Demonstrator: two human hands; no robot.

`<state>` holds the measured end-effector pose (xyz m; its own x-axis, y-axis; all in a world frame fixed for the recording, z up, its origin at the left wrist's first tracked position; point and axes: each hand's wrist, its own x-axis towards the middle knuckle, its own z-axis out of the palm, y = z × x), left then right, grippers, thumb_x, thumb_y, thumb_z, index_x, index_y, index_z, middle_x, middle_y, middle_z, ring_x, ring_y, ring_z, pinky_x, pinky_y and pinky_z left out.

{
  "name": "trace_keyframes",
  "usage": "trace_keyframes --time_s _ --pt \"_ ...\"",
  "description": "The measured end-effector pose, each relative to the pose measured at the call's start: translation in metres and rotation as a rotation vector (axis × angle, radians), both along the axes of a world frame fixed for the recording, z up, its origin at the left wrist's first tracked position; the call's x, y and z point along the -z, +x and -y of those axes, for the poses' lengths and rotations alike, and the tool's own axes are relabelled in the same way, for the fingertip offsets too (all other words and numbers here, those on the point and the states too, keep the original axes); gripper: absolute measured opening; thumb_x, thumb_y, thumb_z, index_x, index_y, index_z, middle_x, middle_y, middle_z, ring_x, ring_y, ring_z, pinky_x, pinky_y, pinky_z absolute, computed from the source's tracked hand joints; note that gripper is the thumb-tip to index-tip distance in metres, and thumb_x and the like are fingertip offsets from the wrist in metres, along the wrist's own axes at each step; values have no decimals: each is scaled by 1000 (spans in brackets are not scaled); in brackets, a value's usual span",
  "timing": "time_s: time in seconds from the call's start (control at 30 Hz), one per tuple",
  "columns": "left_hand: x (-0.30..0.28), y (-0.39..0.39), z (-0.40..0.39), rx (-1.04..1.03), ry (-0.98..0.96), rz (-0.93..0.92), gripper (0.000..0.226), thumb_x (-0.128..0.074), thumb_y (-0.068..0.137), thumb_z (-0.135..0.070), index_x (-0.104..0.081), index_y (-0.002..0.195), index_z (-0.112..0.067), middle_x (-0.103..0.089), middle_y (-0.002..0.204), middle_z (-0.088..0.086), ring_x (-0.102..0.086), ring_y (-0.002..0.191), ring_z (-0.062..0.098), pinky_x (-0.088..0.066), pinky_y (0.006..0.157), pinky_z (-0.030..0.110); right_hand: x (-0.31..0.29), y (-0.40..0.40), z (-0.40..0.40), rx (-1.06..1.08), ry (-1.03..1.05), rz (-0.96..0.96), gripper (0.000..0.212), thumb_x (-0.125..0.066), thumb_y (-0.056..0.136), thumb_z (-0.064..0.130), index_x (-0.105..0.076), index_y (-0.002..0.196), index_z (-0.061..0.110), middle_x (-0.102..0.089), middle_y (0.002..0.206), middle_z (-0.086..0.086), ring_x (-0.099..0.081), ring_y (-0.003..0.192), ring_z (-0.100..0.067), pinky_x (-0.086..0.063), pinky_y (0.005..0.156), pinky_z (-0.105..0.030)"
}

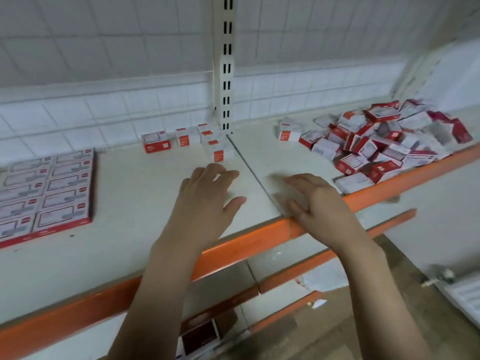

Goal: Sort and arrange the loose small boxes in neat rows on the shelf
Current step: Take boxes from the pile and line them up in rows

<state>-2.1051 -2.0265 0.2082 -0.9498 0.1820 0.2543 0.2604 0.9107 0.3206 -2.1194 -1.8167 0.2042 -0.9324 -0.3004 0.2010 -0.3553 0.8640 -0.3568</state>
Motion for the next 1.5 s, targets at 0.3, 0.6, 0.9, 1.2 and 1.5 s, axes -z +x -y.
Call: trace_keyframes --time_s 0.3,0.6,0.9,1.2,1.5 --pt "3 -20 -86 16 -44 44 50 -52 90 -41 -45 136 -22 -44 135 3 -39 123 23 -32 98 36 5 -23 -88 34 -36 20 43 -59 86 16 -53 129 9 -53 129 -7 -47 117 -24 -32 93 -22" --pt "-10 -86 -107 53 -97 91 56 -48 93 -39 -32 143 -20 -35 143 4 -31 130 24 -28 108 39 3 -50 -103 42 -9 -3 45 -57 88 18 -49 132 10 -51 131 -6 -44 121 -25 -34 97 -28" --pt "-5 -205 -119 161 -236 187 62 -53 89 -21 -26 144 -14 -32 144 9 -33 128 29 -33 103 42 -11 -77 -106 115 20 -45 45 -58 87 13 -50 131 10 -55 123 -8 -46 116 -25 -36 91 -26" --pt "8 -243 -131 204 -278 194 58 -48 93 -24 -24 144 -14 -33 145 11 -36 126 31 -34 101 42 -9 -85 -113 183 63 -52 47 -60 87 17 -49 133 11 -54 126 -6 -45 118 -24 -38 93 -28" --pt "-4 -220 -116 192 -316 47 54 -52 92 -33 -35 139 -14 -45 131 9 -44 114 29 -37 91 38 -27 -120 -99 59 179 -81 42 -55 89 16 -51 129 8 -54 122 -12 -47 116 -30 -40 92 -35"
